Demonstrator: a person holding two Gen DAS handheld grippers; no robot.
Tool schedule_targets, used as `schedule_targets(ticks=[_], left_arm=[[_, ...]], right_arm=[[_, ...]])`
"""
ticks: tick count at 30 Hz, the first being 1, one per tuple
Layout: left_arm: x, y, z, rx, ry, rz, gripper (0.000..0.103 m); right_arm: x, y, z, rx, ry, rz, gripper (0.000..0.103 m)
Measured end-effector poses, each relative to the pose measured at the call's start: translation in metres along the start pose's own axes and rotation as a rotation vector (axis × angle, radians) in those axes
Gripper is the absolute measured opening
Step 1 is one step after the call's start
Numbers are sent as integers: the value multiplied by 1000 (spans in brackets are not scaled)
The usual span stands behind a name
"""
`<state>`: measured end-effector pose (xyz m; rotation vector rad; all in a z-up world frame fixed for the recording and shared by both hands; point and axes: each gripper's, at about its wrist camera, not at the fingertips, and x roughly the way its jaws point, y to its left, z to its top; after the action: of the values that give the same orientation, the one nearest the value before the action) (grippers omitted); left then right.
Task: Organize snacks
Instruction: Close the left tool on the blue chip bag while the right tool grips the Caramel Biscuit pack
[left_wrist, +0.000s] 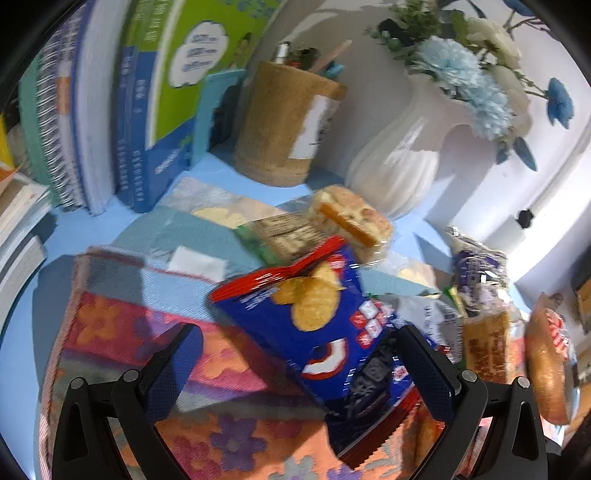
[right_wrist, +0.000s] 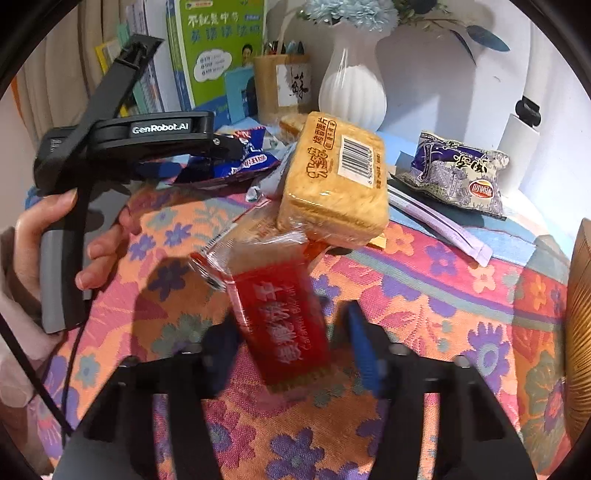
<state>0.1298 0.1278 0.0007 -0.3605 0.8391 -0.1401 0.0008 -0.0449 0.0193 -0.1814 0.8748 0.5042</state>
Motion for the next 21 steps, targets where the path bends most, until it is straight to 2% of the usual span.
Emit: schedule_targets(ticks=[1, 2, 7, 13, 17, 19, 21], left_arm=[[-2, -2, 0, 4, -7, -40, 56], [-4, -2, -1, 2, -19, -77, 49], [-12, -6, -4, 18, -60, -63, 39], [-29, -18, -5, 71, -96, -9, 35], [-50, -24, -6, 86, -117, -21, 34], [-62, -32, -4, 111, -134, -18, 34], [-78, -42, 0, 120, -159, -47, 34]], right_arm=[[-2, -1, 0, 5, -10, 13, 36], [-5, -2, -1, 18, -22, 33, 35], [-14, -20, -3, 120, -68, 154, 34], [-20, -39, -5, 232, -105, 278, 34], [-28, -47, -5, 294, -126, 358, 34], [-37, -48, -5, 310, -137, 369, 34], [-49, -52, -5, 320, -160, 381, 34]])
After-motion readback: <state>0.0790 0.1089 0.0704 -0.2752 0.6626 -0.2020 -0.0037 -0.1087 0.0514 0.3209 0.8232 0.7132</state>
